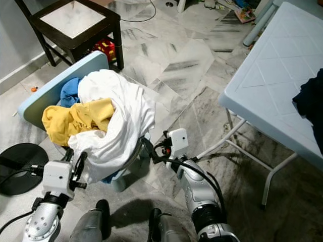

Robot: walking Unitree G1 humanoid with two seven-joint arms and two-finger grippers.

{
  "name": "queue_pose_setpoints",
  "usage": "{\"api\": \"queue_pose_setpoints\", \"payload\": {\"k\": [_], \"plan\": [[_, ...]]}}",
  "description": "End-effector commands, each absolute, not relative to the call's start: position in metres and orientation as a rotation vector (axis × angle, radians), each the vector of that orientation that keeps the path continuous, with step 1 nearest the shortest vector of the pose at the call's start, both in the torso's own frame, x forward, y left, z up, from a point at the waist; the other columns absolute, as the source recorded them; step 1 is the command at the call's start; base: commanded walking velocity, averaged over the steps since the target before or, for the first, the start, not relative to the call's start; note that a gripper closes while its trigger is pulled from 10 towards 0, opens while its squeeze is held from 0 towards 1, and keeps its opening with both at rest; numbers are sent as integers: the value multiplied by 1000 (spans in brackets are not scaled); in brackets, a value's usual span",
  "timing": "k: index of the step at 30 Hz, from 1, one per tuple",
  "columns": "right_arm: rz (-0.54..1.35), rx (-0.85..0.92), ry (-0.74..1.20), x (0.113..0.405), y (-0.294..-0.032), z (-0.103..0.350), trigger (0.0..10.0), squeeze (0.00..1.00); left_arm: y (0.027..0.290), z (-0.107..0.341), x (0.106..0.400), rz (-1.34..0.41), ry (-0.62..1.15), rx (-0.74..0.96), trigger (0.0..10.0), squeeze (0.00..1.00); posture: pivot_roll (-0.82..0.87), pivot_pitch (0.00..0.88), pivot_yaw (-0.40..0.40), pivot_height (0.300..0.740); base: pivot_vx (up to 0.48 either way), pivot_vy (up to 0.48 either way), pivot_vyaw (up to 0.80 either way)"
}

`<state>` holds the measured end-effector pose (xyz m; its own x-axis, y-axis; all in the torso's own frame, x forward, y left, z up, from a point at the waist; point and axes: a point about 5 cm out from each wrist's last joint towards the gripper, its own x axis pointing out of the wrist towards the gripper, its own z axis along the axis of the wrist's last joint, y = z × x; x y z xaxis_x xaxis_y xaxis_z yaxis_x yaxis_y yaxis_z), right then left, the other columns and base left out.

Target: Hang hanger

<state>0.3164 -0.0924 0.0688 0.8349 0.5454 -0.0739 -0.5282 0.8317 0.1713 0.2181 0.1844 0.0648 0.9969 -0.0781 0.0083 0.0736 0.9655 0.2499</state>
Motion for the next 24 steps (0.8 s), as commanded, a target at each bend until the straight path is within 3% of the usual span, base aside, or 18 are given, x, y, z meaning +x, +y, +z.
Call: {"api": "queue_pose_setpoints", "payload": {"k": [1, 5, 13, 17, 18, 19, 20, 24], "plan": [[562, 139, 148, 313, -99, 63, 10000, 0, 182, 56, 212, -108, 7, 261, 10000, 1000, 227, 299, -170, 740, 0, 0, 0], [560, 134, 148, 314, -100, 63, 10000, 0, 192, 48, 207, -55, -35, 323, 10000, 1000, 226, 300, -168, 740, 0, 0, 0], [563, 129, 150, 312, -97, 62, 10000, 0, 209, 34, 211, 56, -12, 292, 10000, 1000, 224, 302, -167, 740, 0, 0, 0], [567, 120, 149, 312, -98, 62, 10000, 0, 207, 64, 223, 82, -116, 241, 10000, 1000, 220, 298, -168, 740, 0, 0, 0], [567, 119, 149, 312, -98, 62, 10000, 0, 201, 77, 227, 70, -159, 217, 10000, 792, 219, 296, -168, 740, 0, 0, 0], [567, 118, 150, 312, -99, 62, 10000, 0, 199, 85, 229, 67, -184, 208, 10000, 255, 218, 296, -168, 740, 0, 0, 0], [567, 116, 150, 312, -99, 61, 10000, 0, 194, 97, 232, 57, -227, 194, 10000, 0, 217, 296, -168, 740, 0, 0, 0], [565, 116, 151, 311, -99, 61, 10000, 0, 185, 119, 239, 34, -313, 187, 10000, 0, 219, 294, -166, 740, 0, 0, 0]]}}
